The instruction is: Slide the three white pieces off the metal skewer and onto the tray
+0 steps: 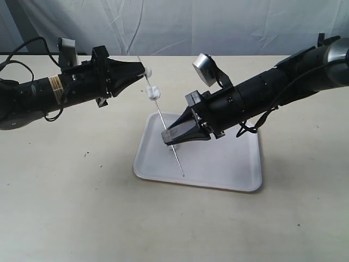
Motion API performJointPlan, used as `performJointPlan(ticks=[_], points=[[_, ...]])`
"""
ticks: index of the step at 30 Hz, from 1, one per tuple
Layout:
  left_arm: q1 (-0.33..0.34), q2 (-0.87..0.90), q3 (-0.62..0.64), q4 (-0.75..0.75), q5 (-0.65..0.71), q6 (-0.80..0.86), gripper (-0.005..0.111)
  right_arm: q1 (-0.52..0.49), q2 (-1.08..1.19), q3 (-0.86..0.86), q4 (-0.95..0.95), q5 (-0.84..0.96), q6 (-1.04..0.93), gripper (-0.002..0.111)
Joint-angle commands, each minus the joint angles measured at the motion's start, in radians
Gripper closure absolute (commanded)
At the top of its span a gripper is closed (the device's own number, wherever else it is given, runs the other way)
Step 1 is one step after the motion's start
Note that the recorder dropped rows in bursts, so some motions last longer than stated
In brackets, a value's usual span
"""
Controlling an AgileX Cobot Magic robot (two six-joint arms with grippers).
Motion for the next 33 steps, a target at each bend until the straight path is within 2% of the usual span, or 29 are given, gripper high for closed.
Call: performJointPlan(ticks=[1,5,8,11,14,16,21,33], points=[[-0.002,-0.008,-0.003,0.003,-0.009,-0.002,0.102,0.004,0.000,-0.005,0.000,0.007,-0.011,0.109],[-0.002,-0.008,-0.003,0.008,-0.009,-0.002,0.102,0.004,0.000,-0.005,0.000,0.007,-0.011,0.109],[-0.002,-0.008,-0.003,-0.049,-0.009,0.008,0.107,0.004,0.000,-0.005,-0.015,0.007,0.000,0.109],[-0.002,-0.008,-0.003,-0.155,-0.009,0.023,0.107,0.004,0.000,-0.005,-0.052,0.007,0.032,0.109],[-0.002,-0.008,-0.012,-0.201,-0.009,0.071,0.107,0.006,0.000,-0.005,-0.068,0.007,0.052,0.109],[-0.002,-0.008,-0.018,-0.207,0.037,0.094,0.107,0.008,0.000,-0.005,-0.068,0.007,0.055,0.109],[-0.002,-0.008,-0.022,-0.369,0.077,0.176,0.107,0.072,0.000,-0.005,-0.084,0.007,0.083,0.109],[-0.002,-0.008,-0.033,-0.529,0.203,0.292,0.107,0.161,0.000,-0.005,-0.171,0.007,0.163,0.109]])
